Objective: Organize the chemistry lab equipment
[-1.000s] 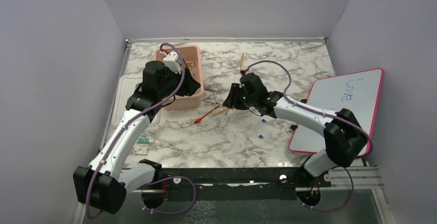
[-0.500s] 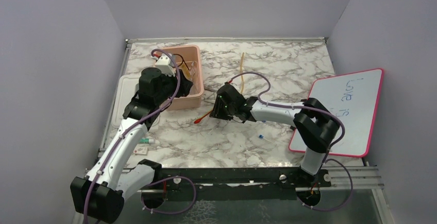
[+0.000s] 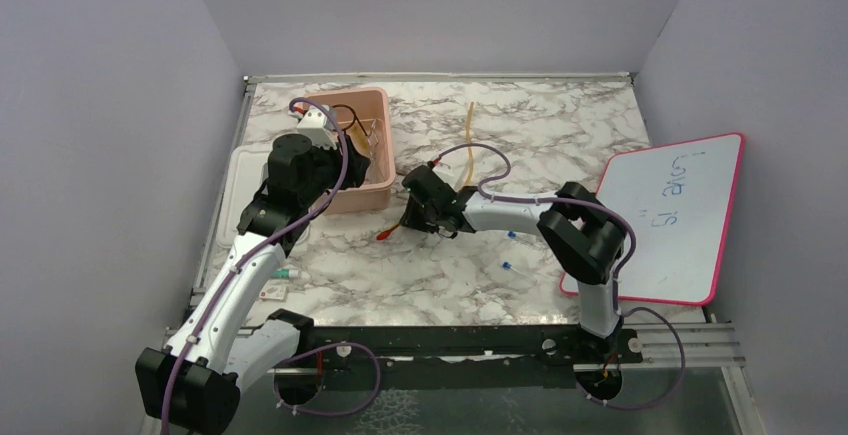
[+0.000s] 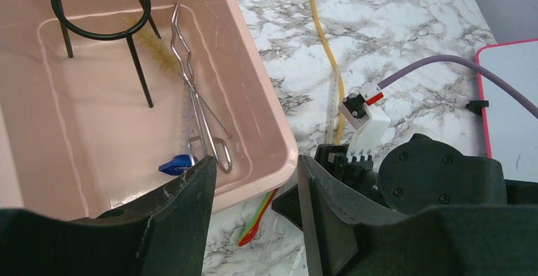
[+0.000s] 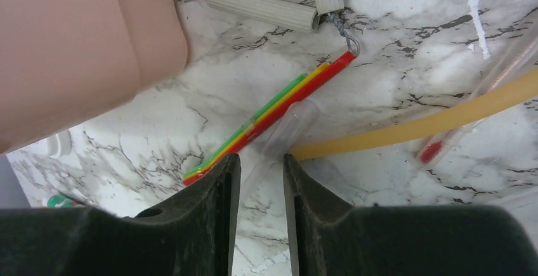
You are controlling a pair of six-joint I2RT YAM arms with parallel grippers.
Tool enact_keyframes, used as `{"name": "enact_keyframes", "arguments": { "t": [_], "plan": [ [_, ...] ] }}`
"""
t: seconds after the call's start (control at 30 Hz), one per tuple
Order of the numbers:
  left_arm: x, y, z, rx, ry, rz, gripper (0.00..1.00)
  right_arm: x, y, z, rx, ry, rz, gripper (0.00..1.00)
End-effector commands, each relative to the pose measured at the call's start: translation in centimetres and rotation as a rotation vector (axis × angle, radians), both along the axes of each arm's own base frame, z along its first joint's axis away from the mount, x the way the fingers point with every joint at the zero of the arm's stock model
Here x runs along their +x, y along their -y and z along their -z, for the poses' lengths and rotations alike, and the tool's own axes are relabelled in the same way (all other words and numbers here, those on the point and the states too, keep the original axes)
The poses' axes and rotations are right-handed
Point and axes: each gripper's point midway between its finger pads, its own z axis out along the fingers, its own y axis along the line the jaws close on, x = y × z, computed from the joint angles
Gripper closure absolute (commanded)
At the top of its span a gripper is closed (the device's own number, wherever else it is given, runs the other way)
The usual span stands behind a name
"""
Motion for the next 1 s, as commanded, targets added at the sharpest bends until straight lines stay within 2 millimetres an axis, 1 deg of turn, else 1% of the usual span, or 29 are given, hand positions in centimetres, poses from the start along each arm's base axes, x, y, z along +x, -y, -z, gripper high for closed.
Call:
{"name": "enact_keyframes", "arguments": {
  "t": [0.0, 0.07, 0.2, 0.33, 0.4, 0.53, 0.67, 0.77, 0.8, 0.87, 0.97],
  "plan": [
    [0.1, -0.3, -0.6, -0.001, 0.037, -0.024, 0.47, 0.3, 0.5, 0.9, -0.057, 0.003, 0.06, 0.67],
    [0.1, -0.3, -0.5, 0.001, 0.036, -0.021, 0.47, 0.5, 0.6, 1.1, -0.064, 0.008, 0.07, 0.71],
    [0.1, -0.3, -0.5, 0.001, 0.036, -0.024, 0.47, 0.8, 0.6, 1.2, -0.072, 0.017, 0.075, 0.84],
    [0.1, -0.2, -0.3, -0.001, 0.029, -0.02, 0.47, 1.1, 0.7, 0.1, -0.048, 0.053, 0.08, 0.93],
    [0.1, 0.0, -0.2, -0.007, 0.028, -0.011, 0.47, 1.2, 0.7, -0.8, -0.029, 0.078, 0.078, 0.95],
    [-0.2, 0.8, 0.2, -0.035, 0.009, 0.025, 0.46, 1.3, 0.9, -3.1, 0.025, 0.131, 0.078, 0.99],
    [-0.9, 2.0, 0.6, -0.082, -0.027, 0.086, 0.46, 1.1, 1.4, -5.6, 0.083, 0.193, 0.071, 0.99],
    [-2.0, 3.8, 1.3, -0.136, -0.066, 0.186, 0.45, 1.0, 1.5, -7.8, 0.136, 0.247, 0.055, 0.99],
    [-2.5, 4.3, 1.7, -0.157, -0.086, 0.218, 0.45, 0.9, 1.5, -9.0, 0.16, 0.268, 0.045, 0.99],
    [-3.5, 5.7, 2.5, -0.202, -0.127, 0.3, 0.44, 0.5, 1.5, -10.5, 0.196, 0.294, 0.024, 0.99],
    [-4.9, 7.2, 3.6, -0.259, -0.196, 0.399, 0.44, 0.0, 1.8, -12.9, 0.25, 0.341, -0.004, 0.99]
  ]
}}
